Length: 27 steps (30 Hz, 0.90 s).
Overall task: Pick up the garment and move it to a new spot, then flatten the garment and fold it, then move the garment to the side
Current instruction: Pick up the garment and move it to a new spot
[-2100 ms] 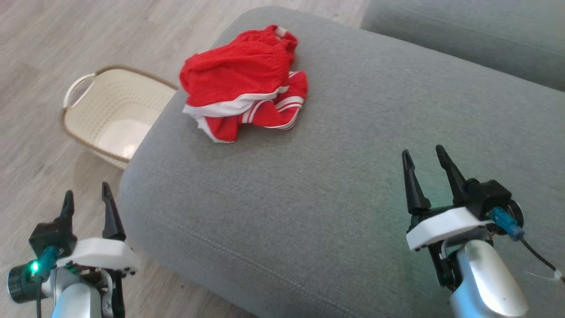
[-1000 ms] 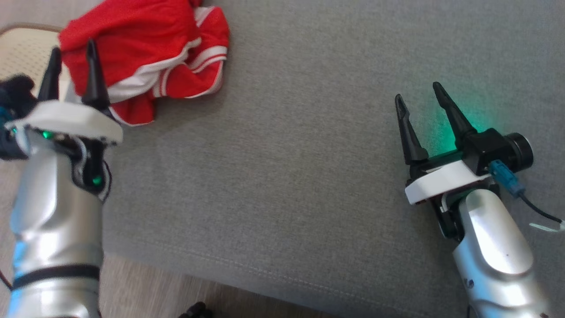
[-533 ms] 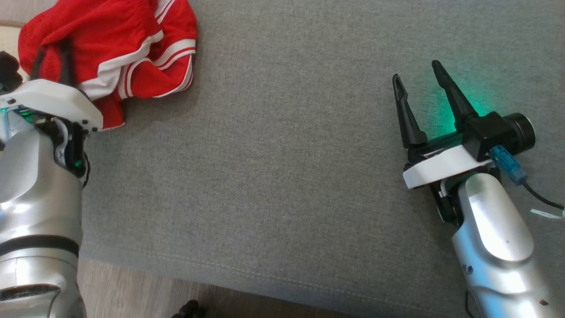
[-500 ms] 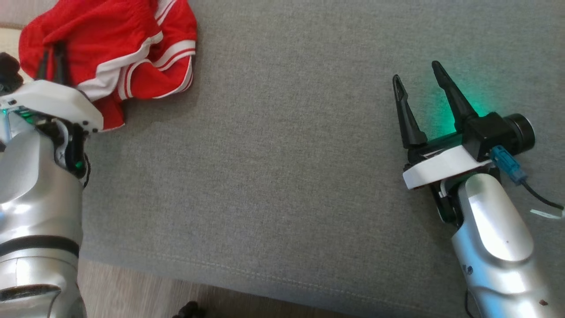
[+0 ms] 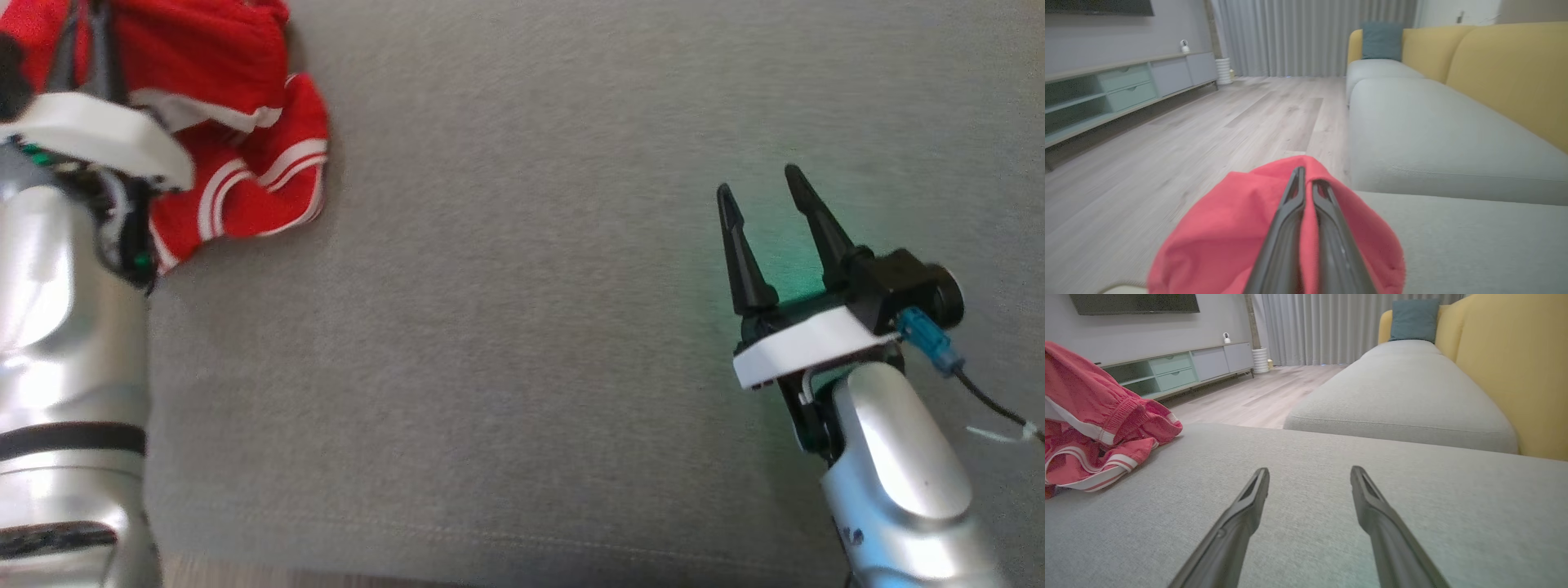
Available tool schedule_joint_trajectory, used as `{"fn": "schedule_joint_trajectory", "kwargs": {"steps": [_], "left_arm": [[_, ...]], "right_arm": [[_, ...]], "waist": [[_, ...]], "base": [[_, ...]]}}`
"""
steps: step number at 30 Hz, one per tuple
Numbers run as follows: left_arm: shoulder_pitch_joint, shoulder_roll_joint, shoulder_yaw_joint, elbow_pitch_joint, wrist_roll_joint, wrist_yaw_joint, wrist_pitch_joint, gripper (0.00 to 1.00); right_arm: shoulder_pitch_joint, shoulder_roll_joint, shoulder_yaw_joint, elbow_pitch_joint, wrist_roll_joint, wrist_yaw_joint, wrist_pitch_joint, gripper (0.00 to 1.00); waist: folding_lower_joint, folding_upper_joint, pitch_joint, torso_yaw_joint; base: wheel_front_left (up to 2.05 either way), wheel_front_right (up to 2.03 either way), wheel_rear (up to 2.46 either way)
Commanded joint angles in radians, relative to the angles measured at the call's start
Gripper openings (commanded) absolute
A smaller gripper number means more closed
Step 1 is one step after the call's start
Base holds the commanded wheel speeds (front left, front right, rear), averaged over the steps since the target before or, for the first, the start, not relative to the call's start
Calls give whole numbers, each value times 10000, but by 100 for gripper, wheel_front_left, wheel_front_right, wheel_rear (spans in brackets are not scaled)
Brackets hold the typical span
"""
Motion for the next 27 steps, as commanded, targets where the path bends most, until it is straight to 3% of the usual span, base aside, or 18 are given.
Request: {"fn": "schedule_joint_trajectory", "kwargs": {"steps": [1,17,23,27], "left_arm": [[-330,277,120,-412,120,-43,-61,0],[-248,-1385,-2140,-2223,-525,-188,-61,0],[30,-1512,-3492,-2713,-1434,-179,-61,0],[420,-1516,-4247,-2673,-1804,92,-61,0]], "right_arm": [[7,188,171,-288,41,-9,-53,100],[246,203,679,-672,873,-9,-53,100],[340,203,701,-807,1007,-9,-53,100],[355,203,691,-894,1076,-9,-53,100]], "waist": [[0,0,-343,-416],[0,0,-531,-3276],[0,0,-491,-4027],[0,0,-396,-4252]], "base": [[0,0,0],[0,0,0],[0,0,0],[0,0,0]]}}
